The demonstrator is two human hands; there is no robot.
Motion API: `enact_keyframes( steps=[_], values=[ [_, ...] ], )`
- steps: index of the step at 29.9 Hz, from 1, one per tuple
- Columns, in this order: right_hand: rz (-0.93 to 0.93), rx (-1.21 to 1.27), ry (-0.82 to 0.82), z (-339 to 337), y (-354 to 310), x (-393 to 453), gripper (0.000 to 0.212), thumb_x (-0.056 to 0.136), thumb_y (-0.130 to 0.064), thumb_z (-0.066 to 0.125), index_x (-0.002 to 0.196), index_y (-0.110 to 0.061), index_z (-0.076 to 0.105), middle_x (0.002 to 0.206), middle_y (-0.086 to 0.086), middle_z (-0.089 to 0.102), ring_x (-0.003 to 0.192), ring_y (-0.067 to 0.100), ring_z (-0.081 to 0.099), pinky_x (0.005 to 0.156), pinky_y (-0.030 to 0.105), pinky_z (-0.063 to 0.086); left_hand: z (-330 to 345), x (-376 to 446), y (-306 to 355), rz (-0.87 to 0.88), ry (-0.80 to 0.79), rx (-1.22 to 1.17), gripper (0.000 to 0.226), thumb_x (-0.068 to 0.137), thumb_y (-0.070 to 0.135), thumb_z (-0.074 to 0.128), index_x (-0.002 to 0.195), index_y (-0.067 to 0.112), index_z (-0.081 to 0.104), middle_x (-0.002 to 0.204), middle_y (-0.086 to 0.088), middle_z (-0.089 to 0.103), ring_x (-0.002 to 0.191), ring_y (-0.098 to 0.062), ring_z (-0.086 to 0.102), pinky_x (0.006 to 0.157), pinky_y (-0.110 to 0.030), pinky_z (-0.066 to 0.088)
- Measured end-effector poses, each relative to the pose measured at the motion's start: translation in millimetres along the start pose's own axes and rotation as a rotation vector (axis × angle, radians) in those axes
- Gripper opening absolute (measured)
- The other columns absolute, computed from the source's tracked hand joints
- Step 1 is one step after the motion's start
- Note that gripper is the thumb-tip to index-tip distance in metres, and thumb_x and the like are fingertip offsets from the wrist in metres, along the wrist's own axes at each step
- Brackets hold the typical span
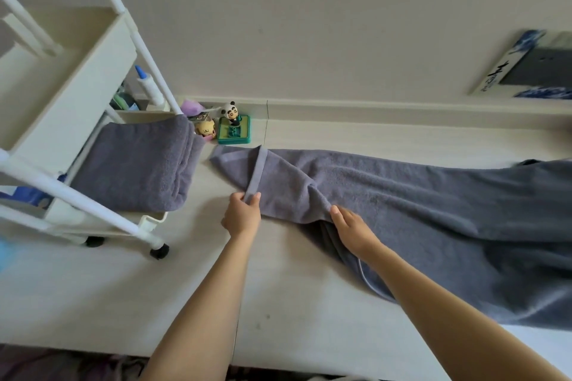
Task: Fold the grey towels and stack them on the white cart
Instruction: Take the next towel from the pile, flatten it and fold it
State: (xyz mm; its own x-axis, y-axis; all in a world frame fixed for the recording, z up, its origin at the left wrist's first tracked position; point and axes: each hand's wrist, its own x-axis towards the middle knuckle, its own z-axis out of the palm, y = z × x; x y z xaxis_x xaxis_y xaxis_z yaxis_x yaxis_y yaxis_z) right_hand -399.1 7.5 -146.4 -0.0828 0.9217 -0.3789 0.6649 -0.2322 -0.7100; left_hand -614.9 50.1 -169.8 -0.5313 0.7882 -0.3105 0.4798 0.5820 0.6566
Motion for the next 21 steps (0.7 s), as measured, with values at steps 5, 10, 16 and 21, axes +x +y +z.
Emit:
enact_keyframes(
  steps=[5, 10, 16, 21],
  values=[
    [0.022, -0.037, -0.003, -2.0, 0.0, 4.7, 0.048, 0.103, -0.035, 0.024, 0.137, -0.01, 0.046, 0.143, 0.011, 0.044, 0.134, 0.025, 0.037, 0.11, 0.032, 0.023, -35.6, -30.0, -29.2, 0.051, 0.11, -0.256, 0.02, 0.09, 0.017, 0.06, 0.105, 0.005, 0.056, 0.094, -0.005, 0.06, 0.083, -0.024, 0.054, 0.067, -0.024, 0.033],
    [-0.012, -0.36, -0.061, 11.4, 4.6, 3.8, 0.061, 0.098, -0.049, 0.013, 0.145, -0.015, 0.033, 0.15, 0.008, 0.033, 0.138, 0.026, 0.026, 0.112, 0.032, 0.014, -85.9, -62.3, -100.5, -0.014, 0.124, -0.17, 0.008, 0.089, 0.016, 0.061, 0.094, 0.011, 0.056, 0.085, -0.006, 0.06, 0.082, -0.03, 0.057, 0.066, -0.03, 0.038],
    [0.021, -0.786, 0.07, 22.4, 12.8, -14.2, 0.061, 0.096, -0.05, 0.031, 0.149, -0.022, 0.017, 0.143, 0.008, 0.031, 0.13, 0.028, 0.031, 0.106, 0.037, 0.026, -112.0, -79.9, -144.6, -0.107, 0.13, 0.11, 0.021, 0.09, 0.02, 0.059, 0.107, 0.007, 0.057, 0.101, -0.01, 0.063, 0.088, -0.027, 0.056, 0.07, -0.034, 0.043],
    [-0.275, -0.762, 0.022, 56.6, 5.5, -31.6, 0.056, 0.085, -0.048, 0.036, 0.126, -0.017, 0.057, 0.12, 0.018, 0.059, 0.107, 0.04, 0.059, 0.091, 0.051, 0.048, -99.4, -88.6, -138.4, 0.033, 0.212, 0.337, 0.044, 0.084, 0.024, 0.065, 0.127, 0.015, 0.054, 0.135, -0.01, 0.044, 0.125, -0.03, 0.039, 0.101, -0.044, 0.031]
  ],
)
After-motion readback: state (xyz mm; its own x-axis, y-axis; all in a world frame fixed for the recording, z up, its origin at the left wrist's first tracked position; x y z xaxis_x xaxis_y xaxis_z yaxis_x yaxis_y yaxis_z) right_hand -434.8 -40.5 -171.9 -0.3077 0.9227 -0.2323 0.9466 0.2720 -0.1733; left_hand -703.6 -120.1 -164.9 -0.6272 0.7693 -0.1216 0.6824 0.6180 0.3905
